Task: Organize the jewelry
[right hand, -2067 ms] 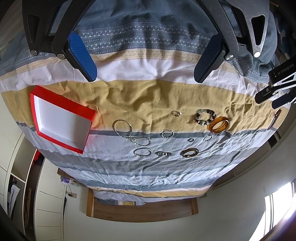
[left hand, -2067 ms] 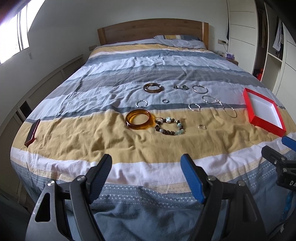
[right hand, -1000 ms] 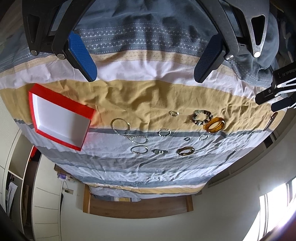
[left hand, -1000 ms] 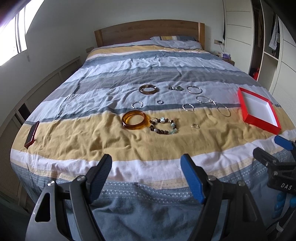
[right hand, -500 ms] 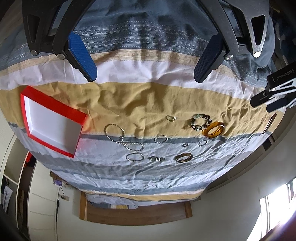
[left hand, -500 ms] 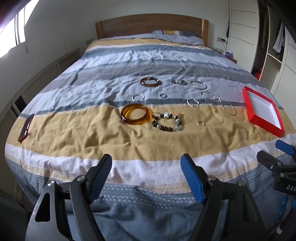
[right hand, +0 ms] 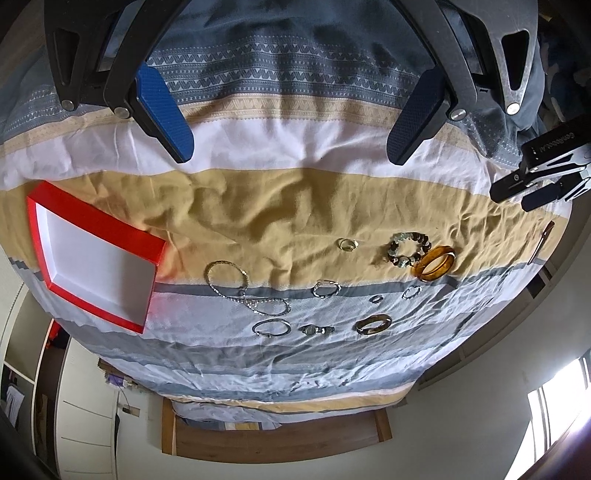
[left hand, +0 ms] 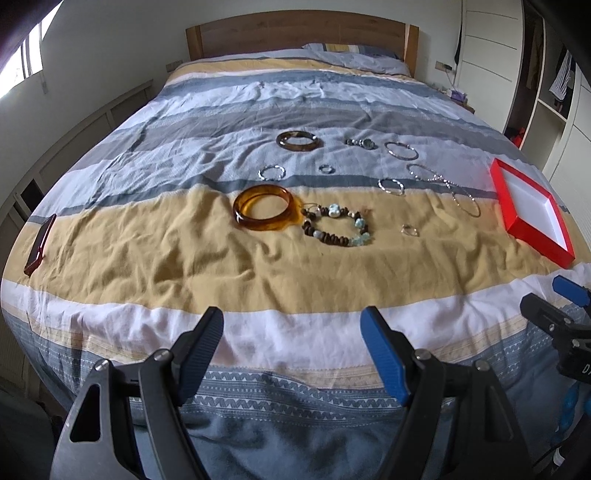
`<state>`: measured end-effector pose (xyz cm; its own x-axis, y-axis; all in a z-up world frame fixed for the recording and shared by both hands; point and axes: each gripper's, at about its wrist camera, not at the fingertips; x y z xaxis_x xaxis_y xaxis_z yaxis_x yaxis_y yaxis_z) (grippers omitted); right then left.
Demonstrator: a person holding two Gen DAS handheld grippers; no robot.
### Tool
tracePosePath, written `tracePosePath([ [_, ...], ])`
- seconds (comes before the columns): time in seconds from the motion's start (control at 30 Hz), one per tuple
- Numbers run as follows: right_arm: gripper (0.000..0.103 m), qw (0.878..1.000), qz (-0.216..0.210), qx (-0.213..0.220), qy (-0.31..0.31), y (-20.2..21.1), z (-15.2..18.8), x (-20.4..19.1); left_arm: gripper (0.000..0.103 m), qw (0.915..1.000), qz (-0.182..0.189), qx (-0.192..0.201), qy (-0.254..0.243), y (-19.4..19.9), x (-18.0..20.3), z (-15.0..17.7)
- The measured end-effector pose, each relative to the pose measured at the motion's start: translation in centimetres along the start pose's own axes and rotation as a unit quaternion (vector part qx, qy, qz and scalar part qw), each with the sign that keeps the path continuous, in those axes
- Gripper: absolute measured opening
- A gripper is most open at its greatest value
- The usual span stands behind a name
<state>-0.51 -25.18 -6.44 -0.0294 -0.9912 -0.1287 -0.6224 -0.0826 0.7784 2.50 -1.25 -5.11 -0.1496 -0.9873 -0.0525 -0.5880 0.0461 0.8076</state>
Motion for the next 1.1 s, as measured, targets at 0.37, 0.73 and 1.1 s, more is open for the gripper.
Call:
tracePosePath([
  [0.37,0.102,1.0,-0.013,-0.018,-0.006,-1.6,0.3,0.6,0.075,0.9999,-0.01,-0.011,-0.005,-1.2,0.2,0.0],
  [0.73,0.087,0.999,-0.028,-0.036,-0.006,-3.0,0.3,1.2,0.075,0.9996,-0.001,-0.029,-0.005,-3.6,0.6,-0.3],
  [1.1,0.07,0.996,-0.067,-0.05,0.012,-4.7,-0.4,0.9,0.075,0.9989,0.003,-0.046,0.003,-5.7,-0.2,-0.4],
])
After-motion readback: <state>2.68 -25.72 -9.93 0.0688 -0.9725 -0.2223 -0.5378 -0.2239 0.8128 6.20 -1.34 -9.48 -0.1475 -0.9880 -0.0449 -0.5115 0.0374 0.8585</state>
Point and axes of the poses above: each gripper's, at about its wrist camera, not at the fingertips, and y roughly against the way its jaws point, x to its right, z to its underside, and after that the axes turned 1 degree about -y, right-handed
